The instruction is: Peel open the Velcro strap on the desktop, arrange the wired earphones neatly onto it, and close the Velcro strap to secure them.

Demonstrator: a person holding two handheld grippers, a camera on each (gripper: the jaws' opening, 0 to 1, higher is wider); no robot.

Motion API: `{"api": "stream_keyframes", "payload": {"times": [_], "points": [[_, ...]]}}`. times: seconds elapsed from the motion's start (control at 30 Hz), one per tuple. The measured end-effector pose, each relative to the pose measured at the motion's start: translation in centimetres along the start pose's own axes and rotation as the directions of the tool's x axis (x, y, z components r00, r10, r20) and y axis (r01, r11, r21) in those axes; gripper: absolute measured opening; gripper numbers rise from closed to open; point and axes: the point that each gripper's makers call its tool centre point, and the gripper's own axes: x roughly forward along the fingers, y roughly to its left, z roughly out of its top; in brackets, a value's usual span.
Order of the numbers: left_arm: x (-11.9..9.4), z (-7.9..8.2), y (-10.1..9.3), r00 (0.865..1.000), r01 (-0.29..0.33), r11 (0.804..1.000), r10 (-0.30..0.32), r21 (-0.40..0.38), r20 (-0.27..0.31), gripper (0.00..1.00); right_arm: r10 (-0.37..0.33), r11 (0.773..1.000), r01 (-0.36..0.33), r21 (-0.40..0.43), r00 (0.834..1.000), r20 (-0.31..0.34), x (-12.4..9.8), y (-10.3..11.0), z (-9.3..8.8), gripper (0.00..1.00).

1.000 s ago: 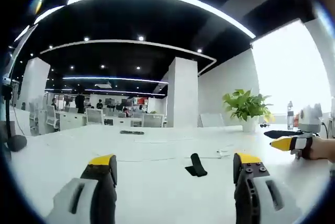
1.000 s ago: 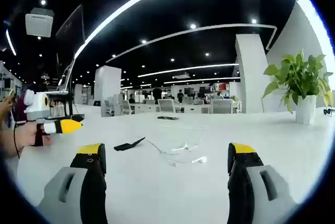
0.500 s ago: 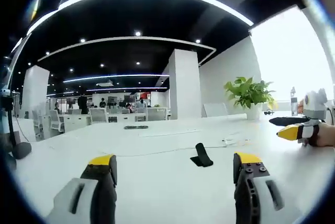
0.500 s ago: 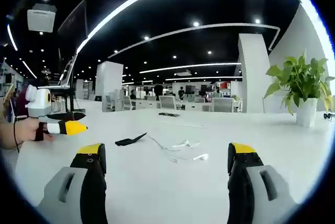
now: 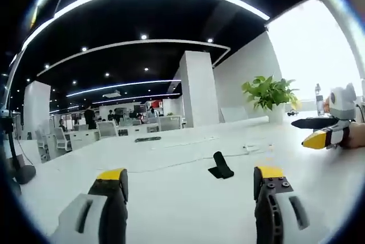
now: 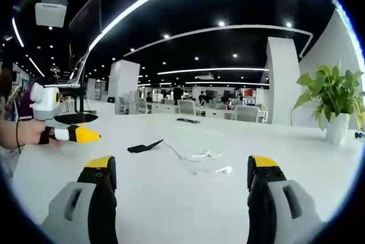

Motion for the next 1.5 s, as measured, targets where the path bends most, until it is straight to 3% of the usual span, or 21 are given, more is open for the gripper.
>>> {"api": "stream_keyframes", "payload": {"times": [0.47, 0.53, 0.67, 0.9, 0.97, 1.03, 1.1, 1.23, 1.37, 1.43, 1.5], "points": [[1.2, -0.8, 1.3, 0.999, -0.001, 1.000, 0.001, 0.010, -0.037, 0.92, 0.008, 1.000, -0.008, -0.013, 1.000, -0.021, 2.5, -0.8, -0.6, 0.96], [1.4, -0.5, 2.1, 1.000, -0.007, 1.000, 0.006, -0.007, -0.015, 0.92, 0.011, 1.000, -0.012, -0.019, 1.000, -0.027, 2.7, -0.7, -0.7, 0.96], [2.5, -0.8, 5.4, 0.997, -0.066, 0.996, 0.068, 0.057, -0.024, 0.92, 0.026, 0.999, -0.027, -0.035, 0.999, -0.034, 2.5, -0.2, -0.7, 0.96], [3.5, -1.5, 10.7, 0.983, -0.173, 0.984, 0.175, 0.052, -0.051, 0.91, 0.037, 0.999, -0.038, -0.032, 0.999, -0.030, 2.5, -0.1, -0.6, 0.96], [3.7, -1.5, 12.5, 0.976, -0.209, 0.974, 0.214, 0.089, -0.049, 0.91, 0.040, 0.999, -0.041, -0.031, 0.999, -0.029, 2.5, 0.0, -0.6, 0.96], [3.7, -1.6, 14.9, 0.959, -0.270, 0.954, 0.278, 0.128, -0.049, 0.91, 0.044, 0.998, -0.045, -0.034, 0.999, -0.030, 2.5, 0.0, -0.6, 0.95], [3.6, -1.6, 17.8, 0.934, -0.342, 0.923, 0.354, 0.176, -0.043, 0.90, 0.046, 0.998, -0.047, -0.034, 0.998, -0.030, 2.5, 0.1, -0.6, 0.95], [2.9, -2.0, 23.4, 0.883, -0.448, 0.873, 0.466, 0.194, -0.057, 0.90, 0.045, 0.999, -0.046, -0.027, 0.999, -0.029, 2.5, 0.0, -0.6, 0.95], [2.6, -2.4, 26.3, 0.858, -0.490, 0.850, 0.510, 0.194, -0.068, 0.87, 0.054, 0.998, -0.055, -0.027, 0.998, -0.026, 2.6, 0.2, -0.6, 0.95], [2.4, -2.4, 27.6, 0.837, -0.519, 0.825, 0.543, 0.224, -0.060, 0.83, 0.066, 0.997, -0.066, -0.026, 0.998, -0.022, 2.6, 0.4, -0.5, 0.95], [2.7, -2.6, 28.2, 0.834, -0.521, 0.821, 0.548, 0.232, -0.065, 0.83, 0.071, 0.997, -0.072, -0.028, 0.997, -0.022, 2.6, 0.5, -0.6, 0.95]]}}
